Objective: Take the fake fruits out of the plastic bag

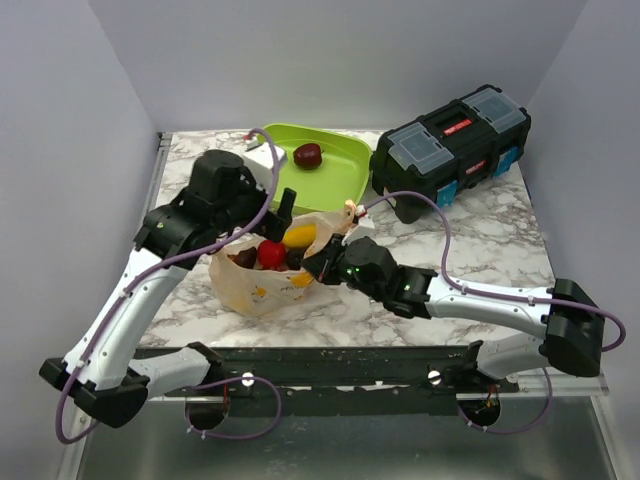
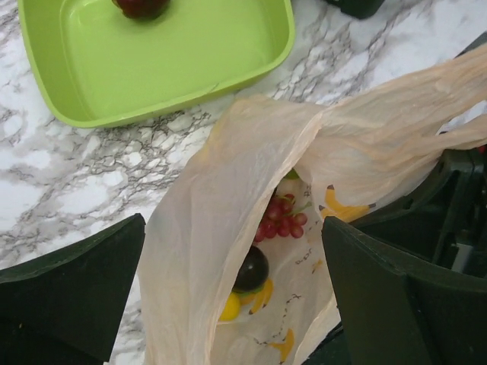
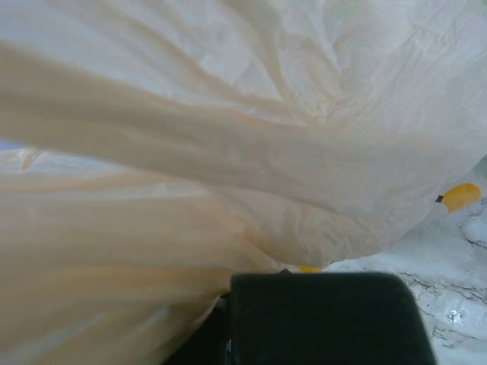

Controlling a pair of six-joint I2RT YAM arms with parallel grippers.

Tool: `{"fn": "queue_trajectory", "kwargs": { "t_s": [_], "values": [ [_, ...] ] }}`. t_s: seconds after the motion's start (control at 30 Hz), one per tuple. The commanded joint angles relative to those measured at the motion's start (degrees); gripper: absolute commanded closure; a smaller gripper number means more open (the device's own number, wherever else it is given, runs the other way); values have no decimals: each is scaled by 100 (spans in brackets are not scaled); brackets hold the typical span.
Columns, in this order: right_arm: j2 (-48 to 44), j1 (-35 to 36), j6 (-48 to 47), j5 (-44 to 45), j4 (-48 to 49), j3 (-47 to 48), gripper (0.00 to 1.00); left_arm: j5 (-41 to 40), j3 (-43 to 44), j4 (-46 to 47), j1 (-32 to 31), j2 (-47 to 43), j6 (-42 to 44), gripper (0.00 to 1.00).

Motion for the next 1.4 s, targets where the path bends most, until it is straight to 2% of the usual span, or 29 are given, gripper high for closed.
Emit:
{"fn": "queue_trajectory", "kwargs": {
  "t_s": [0.0, 0.17, 0.27, 0.4, 0.53, 0.6, 0.63, 0.7, 0.73, 0.9, 1.03, 1.17, 1.37],
  "values": [
    [-40, 36, -121, -129, 123, -130, 96, -1509, -38, -288, -804, 395, 628, 1],
    [-96, 34, -147, -131, 122, -169, 96, -2283, -267, -137, -1012, 814, 571, 7],
    [-159, 36, -165, -87, 114, -232, 96, -2308, -320, -176, -1046, 1034, 554, 16],
    [-223, 35, -191, -33, 106, -302, 96, -2244, -463, -170, -1105, 1180, 551, 22],
    [-217, 33, -278, 1, 108, -321, 96, -2823, -475, -169, -1098, 1226, 401, 46],
    [-180, 34, -384, 7, 96, -277, 96, -3333, -426, -184, -1060, 1229, 309, 64],
    [-140, 33, -451, 10, 57, -232, 96, -3580, -367, -233, -1008, 1234, 297, 80],
    [-89, 40, -704, 42, -57, -111, 96, -3943, -285, -321, -786, 1211, 9, 86],
    [-63, 38, -785, 85, -107, -54, 96, -4080, -252, -347, -681, 1179, -95, 99],
    [203, 3, -1361, 293, -449, 351, 98, -4835, -233, -204, 11, 841, -556, 100],
    [396, -134, -1741, 256, -558, 634, 99, -4372, 9, 40, 428, 631, -520, 100],
    [473, -268, -2013, 310, -762, 839, 99, -4066, 228, 115, 567, 638, -543, 100],
    [284, -379, -1960, 496, -964, 434, 99, -3966, 22, 60, 625, 769, -600, 100]
  ]
}}
